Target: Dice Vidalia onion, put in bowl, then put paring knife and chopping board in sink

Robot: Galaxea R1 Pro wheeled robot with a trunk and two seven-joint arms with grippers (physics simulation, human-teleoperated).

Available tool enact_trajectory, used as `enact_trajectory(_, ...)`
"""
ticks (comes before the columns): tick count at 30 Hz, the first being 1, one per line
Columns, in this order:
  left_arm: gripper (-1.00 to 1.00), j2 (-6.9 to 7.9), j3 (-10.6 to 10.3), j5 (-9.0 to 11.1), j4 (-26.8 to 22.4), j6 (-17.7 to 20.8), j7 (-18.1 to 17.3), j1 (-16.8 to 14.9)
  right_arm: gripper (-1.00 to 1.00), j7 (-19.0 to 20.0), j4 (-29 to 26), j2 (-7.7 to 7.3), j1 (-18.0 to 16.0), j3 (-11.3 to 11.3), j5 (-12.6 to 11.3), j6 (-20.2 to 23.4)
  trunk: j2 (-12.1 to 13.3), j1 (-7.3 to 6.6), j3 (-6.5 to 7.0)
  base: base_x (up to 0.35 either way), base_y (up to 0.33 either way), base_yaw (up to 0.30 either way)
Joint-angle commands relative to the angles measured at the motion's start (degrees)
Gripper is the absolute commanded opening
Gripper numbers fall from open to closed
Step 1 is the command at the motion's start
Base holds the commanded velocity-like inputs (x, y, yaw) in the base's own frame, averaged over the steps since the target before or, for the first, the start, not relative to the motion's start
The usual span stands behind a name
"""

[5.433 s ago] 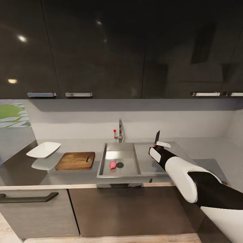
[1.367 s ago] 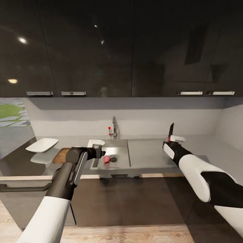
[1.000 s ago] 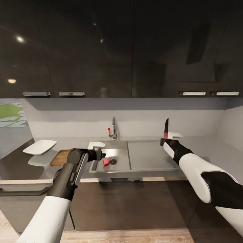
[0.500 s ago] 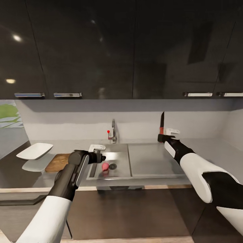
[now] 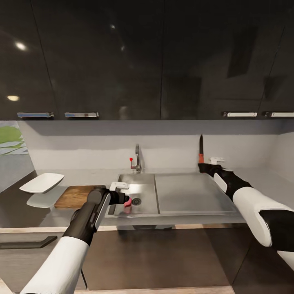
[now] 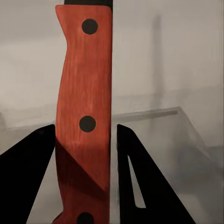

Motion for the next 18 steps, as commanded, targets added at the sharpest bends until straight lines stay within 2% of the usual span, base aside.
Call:
enact_trajectory(1,1.0,-0.03,0.0,-0.1,0.0,0.1,-0.2,0.0,-1.0,0.4,-0.1,-0.38,0.4,0.5,-0.6,-0.3,0.0,0.02,-0.03,0.0,0.0,0.0)
enact_trajectory(7,1.0,0.09,0.1,-0.2,0.1,-0.1,-0.2,0.0,-1.0,1.4,0.0,-1.78,1.3,0.4,-0.6,-1.6,0.0,0.02,-0.03,0.0,0.0,0.0)
enact_trajectory(10,1.0,0.09,0.1,-0.2,0.1,-0.2,-0.2,0.0,-1.0,3.3,0.0,-3.71,1.6,0.4,-0.6,-2.3,0.0,0.02,-0.03,0.045,0.0,0.0)
enact_trajectory(14,1.0,0.06,0.1,-0.1,0.3,-0.3,-0.2,0.0,-1.0,6.2,0.0,-5.27,1.7,0.4,-0.7,-2.4,0.0,0.02,-0.03,0.15,0.0,0.0)
enact_trajectory(18,1.0,0.04,0.1,-0.2,0.6,-0.3,-0.2,0.0,-1.0,7.2,0.0,-5.64,1.7,0.4,-0.7,-2.5,0.0,0.02,-0.03,0.247,0.0,0.0)
